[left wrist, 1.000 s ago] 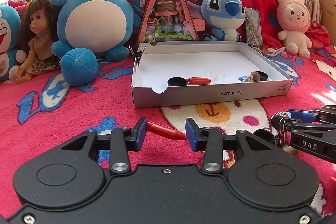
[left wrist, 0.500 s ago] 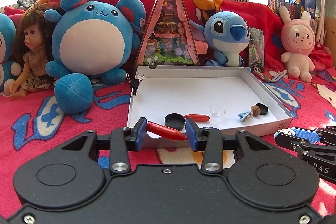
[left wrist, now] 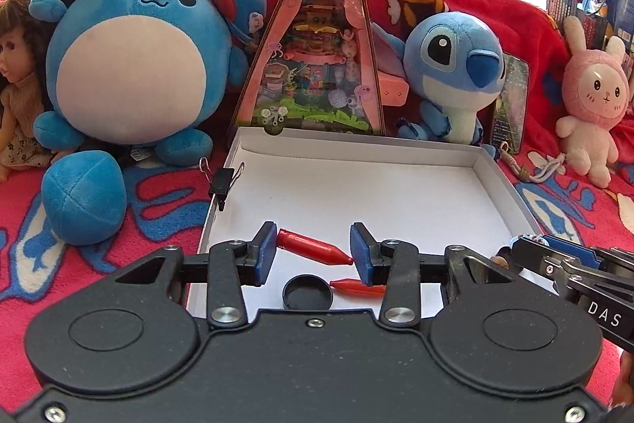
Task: Organize rigid objects
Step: 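Carry the red crayon and hair clip over into the white box, then open both tools to drop the crayon and hair clip in the box, then withdraw both open tools from the box toward a black lid and brown nut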
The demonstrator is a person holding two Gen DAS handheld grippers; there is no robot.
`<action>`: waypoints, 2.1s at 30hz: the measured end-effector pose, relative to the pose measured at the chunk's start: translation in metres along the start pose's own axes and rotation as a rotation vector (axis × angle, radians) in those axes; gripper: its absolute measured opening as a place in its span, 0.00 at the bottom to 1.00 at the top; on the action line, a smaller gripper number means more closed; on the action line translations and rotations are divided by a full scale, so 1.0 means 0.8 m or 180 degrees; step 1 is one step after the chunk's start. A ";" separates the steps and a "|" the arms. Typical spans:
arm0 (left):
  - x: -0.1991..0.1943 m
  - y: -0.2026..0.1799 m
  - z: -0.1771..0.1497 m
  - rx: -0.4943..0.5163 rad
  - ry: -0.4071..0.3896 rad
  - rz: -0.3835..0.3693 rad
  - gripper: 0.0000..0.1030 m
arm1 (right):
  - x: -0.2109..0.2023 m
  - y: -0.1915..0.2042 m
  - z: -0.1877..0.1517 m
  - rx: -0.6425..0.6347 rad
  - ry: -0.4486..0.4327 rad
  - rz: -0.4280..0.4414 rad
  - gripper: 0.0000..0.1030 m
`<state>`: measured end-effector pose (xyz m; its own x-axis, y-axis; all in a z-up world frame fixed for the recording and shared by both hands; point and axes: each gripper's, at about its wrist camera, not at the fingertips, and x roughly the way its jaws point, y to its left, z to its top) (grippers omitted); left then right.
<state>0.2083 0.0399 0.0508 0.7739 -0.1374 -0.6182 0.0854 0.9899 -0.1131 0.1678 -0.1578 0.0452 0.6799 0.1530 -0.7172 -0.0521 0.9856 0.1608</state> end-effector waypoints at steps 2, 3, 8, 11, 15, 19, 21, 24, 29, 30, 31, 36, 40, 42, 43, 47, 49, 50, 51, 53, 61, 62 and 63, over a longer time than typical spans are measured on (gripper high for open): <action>0.011 -0.003 0.001 -0.0010 -0.0003 -0.0002 0.38 | 0.015 -0.001 0.003 0.0012 0.0042 0.0026 0.37; 0.015 -0.005 0.002 -0.0001 0.0010 0.0007 0.38 | 0.021 -0.001 0.005 0.0029 0.0071 0.0038 0.37; 0.036 -0.010 0.002 0.0023 0.0085 0.0103 0.38 | 0.049 -0.003 0.011 0.0068 0.0168 0.0058 0.37; 0.044 -0.009 0.000 -0.0004 0.0112 0.0129 0.38 | 0.061 -0.007 0.010 0.0132 0.0253 0.0059 0.37; 0.051 -0.008 -0.003 0.0031 0.0140 0.0163 0.38 | 0.070 -0.008 0.005 0.0143 0.0315 0.0042 0.37; 0.055 -0.007 -0.006 0.0050 0.0160 0.0178 0.38 | 0.072 -0.009 0.003 0.0146 0.0343 0.0058 0.38; 0.057 -0.007 -0.006 0.0055 0.0172 0.0178 0.38 | 0.074 -0.008 0.003 0.0127 0.0351 0.0061 0.38; 0.061 -0.008 -0.008 0.0055 0.0199 0.0174 0.38 | 0.076 -0.007 0.003 0.0106 0.0374 0.0058 0.38; 0.065 -0.010 -0.011 0.0089 0.0239 0.0160 0.38 | 0.078 -0.006 0.001 0.0086 0.0388 0.0061 0.38; 0.065 -0.011 -0.011 0.0095 0.0239 0.0156 0.38 | 0.078 -0.006 0.001 0.0085 0.0386 0.0064 0.39; 0.064 -0.011 -0.012 0.0104 0.0228 0.0148 0.38 | 0.077 -0.006 0.001 0.0083 0.0384 0.0067 0.40; 0.052 -0.016 -0.013 0.0167 0.0170 0.0115 0.47 | 0.070 -0.005 0.002 0.0060 0.0339 0.0096 0.42; 0.034 -0.019 -0.015 0.0210 0.0100 0.0054 0.56 | 0.061 -0.005 0.003 0.0049 0.0297 0.0129 0.56; 0.023 -0.021 -0.016 0.0244 0.0065 0.0019 0.58 | 0.054 -0.005 0.003 0.0024 0.0271 0.0142 0.57; 0.016 -0.022 -0.017 0.0269 0.0040 0.0001 0.58 | 0.050 -0.004 0.003 0.0013 0.0255 0.0153 0.60; -0.010 -0.023 -0.023 0.0323 -0.0053 -0.0065 0.69 | 0.031 -0.004 0.003 -0.0030 0.0188 0.0209 0.64; -0.024 -0.023 -0.026 0.0350 -0.0100 -0.0112 0.70 | 0.021 -0.004 0.002 -0.0054 0.0155 0.0240 0.67; -0.030 -0.023 -0.028 0.0370 -0.0113 -0.0131 0.70 | 0.016 -0.003 0.002 -0.0069 0.0139 0.0255 0.67; -0.036 -0.023 -0.030 0.0385 -0.0125 -0.0145 0.70 | 0.011 -0.003 0.001 -0.0088 0.0125 0.0270 0.68; -0.049 -0.024 -0.036 0.0401 -0.0149 -0.0180 0.71 | 0.001 -0.002 -0.001 -0.0133 0.0096 0.0299 0.70; -0.088 -0.024 -0.062 0.0466 -0.0188 -0.0306 0.71 | -0.039 0.001 -0.011 -0.0292 -0.0025 0.0399 0.77; -0.092 -0.025 -0.065 0.0487 -0.0187 -0.0314 0.71 | -0.043 0.000 -0.013 -0.0302 -0.0033 0.0410 0.77; -0.096 -0.025 -0.068 0.0507 -0.0190 -0.0318 0.71 | -0.047 0.000 -0.015 -0.0310 -0.0039 0.0423 0.77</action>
<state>0.1130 0.0285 0.0581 0.7920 -0.2377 -0.5623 0.2583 0.9651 -0.0441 0.1337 -0.1628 0.0641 0.6712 0.2820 -0.6855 -0.2125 0.9592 0.1866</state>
